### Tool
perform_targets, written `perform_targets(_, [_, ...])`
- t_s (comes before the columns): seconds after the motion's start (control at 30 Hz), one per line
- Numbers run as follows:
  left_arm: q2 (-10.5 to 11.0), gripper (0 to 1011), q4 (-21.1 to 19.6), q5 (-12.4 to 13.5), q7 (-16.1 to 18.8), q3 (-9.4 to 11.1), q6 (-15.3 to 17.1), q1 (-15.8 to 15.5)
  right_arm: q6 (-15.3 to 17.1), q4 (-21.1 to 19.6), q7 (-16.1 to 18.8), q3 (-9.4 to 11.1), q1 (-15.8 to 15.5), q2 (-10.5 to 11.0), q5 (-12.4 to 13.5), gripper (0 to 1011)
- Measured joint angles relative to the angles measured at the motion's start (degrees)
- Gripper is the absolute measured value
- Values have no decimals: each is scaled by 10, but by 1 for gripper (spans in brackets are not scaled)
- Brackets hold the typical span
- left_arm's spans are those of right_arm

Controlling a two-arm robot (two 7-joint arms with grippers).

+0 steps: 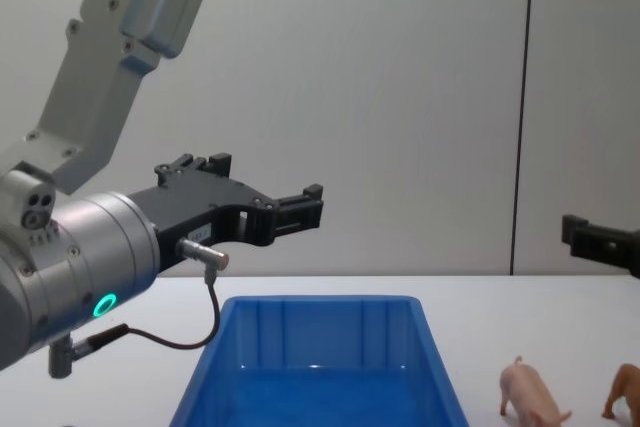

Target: Pick up the two dolls from the table and place them into the box.

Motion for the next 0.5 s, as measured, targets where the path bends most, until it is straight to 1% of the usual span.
perform_targets(0.2, [0, 1001, 0, 0, 0, 0, 0, 0, 21, 5, -8, 3, 3, -1, 1, 1001])
perform_targets(0.5, [0, 1001, 0, 0, 0, 0, 0, 0, 62, 14, -20, 6, 8, -2, -2, 1001])
